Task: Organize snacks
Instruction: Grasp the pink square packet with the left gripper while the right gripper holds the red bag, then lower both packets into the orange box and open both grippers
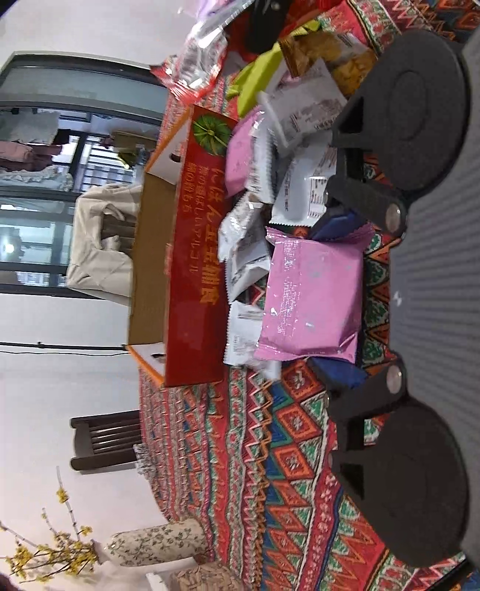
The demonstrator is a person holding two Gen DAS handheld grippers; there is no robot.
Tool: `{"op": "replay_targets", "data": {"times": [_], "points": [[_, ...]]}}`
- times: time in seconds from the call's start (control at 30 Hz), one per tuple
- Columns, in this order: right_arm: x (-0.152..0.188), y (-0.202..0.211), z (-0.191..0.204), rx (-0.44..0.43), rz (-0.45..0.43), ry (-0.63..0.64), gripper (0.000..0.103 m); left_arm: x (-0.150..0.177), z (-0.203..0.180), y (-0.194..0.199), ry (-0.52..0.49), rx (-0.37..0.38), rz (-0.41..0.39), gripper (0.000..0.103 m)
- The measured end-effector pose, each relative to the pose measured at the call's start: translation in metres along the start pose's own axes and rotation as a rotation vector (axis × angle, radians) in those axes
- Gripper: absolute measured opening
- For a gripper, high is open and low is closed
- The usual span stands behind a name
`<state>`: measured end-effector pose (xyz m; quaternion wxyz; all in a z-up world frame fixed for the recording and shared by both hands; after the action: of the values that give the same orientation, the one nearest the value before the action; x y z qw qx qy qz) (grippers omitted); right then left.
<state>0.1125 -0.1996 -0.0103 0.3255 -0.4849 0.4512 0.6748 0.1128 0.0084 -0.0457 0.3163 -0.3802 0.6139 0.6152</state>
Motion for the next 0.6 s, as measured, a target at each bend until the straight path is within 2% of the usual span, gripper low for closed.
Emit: {"op": "replay_targets", "data": {"times": [0.3,0.6], "points": [[-0.014,0.002,0.001,0.004,-0.034,0.039,0.061,-0.028,0.003,0.019,-0.004,0.017,-0.092,0.067],[-0.061,-0.029,-0.002,0.025,-0.060,0.098,0.061,-0.084,-0.003,0.005,-0.010,0.032,-0.166,0.067]]}}
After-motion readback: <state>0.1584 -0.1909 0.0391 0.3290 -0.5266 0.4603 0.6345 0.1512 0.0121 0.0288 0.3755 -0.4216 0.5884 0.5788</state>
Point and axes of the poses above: each gripper's, at about its wrist camera, not at the fingertips, and y roughly against the way its jaws point, z to its left, x to its underside, the point moved 1 cm from there along -y, roughly the way its jaws point, and after that the axes turned 4 degrees about -z, right-handed, at the moved point
